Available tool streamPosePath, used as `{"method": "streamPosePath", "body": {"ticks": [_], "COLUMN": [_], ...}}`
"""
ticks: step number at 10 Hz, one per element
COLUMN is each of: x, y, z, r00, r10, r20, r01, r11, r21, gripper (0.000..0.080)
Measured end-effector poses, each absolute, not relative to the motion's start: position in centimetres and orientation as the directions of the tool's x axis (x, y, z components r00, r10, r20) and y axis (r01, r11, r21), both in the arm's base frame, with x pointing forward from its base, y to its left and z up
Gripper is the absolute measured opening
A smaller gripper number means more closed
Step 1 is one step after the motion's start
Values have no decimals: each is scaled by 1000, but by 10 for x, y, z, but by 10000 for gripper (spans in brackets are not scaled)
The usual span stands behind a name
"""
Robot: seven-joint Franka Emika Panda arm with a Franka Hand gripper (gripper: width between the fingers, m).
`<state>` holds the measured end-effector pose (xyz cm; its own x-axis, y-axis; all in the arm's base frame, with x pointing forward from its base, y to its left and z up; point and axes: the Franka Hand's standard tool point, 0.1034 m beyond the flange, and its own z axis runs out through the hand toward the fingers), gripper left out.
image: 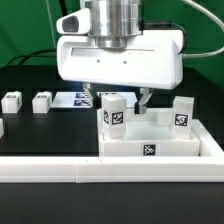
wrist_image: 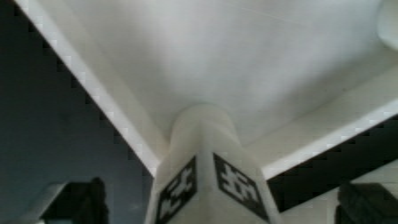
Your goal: Assemble square table
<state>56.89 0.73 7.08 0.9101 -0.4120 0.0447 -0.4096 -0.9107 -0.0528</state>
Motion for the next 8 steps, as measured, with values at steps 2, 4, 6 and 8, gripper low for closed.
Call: {"method": "streamPosePath", "body": {"ticks": [2,4,6,8], "x": [569,571,571,571], "y": [4,3,3,3], "z": [71,73,73,73], "r00": [976,995,996,980], "r10": [-210,-78,63,187], "r20": [56,61,64,62], "r01": [-208,-76,65,187], "r11": [-977,-997,-998,-982], "r21": [-42,-33,-19,0], "gripper": [649,649,649,649]}}
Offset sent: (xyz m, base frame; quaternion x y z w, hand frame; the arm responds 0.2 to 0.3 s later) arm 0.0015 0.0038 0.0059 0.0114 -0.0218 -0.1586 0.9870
